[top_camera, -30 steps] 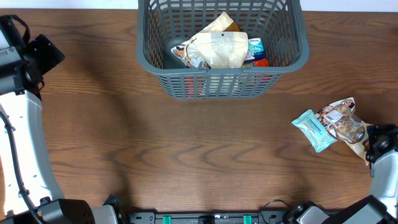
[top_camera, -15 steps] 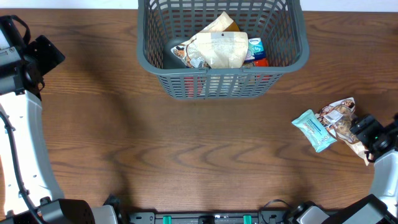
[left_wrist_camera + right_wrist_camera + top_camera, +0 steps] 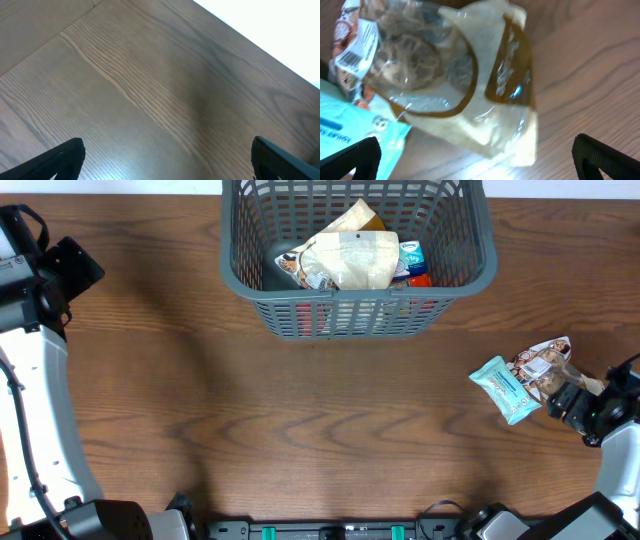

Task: Pack container
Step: 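Grasp the clear dried-mushroom bag with the right gripper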

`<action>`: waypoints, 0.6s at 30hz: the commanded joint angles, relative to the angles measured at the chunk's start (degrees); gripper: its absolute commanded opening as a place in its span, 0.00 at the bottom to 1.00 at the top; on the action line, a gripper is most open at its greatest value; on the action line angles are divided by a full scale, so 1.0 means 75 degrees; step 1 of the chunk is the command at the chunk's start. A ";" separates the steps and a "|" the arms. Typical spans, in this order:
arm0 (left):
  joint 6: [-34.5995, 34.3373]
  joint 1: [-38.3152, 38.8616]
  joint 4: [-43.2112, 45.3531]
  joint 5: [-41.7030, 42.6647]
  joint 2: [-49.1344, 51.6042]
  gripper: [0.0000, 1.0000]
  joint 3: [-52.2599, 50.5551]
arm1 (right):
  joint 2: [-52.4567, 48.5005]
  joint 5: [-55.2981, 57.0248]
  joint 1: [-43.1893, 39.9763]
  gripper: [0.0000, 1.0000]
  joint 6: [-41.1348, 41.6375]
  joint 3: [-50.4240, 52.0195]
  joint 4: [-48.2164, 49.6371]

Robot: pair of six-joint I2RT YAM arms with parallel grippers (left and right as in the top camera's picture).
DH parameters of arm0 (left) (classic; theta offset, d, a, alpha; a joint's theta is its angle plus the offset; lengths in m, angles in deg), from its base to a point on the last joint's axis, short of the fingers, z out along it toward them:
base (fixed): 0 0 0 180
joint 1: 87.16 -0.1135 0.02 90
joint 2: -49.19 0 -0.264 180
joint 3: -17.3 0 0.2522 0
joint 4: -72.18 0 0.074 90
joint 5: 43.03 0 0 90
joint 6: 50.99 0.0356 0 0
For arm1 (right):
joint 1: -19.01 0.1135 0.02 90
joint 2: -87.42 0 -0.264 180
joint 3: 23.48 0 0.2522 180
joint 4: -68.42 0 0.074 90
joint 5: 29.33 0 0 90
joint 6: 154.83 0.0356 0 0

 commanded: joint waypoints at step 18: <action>0.0131 -0.0052 -0.0073 -0.0006 0.0017 0.99 0.0052 | 0.0000 -0.1585 -0.0003 0.99 -0.7863 -0.0017 0.0868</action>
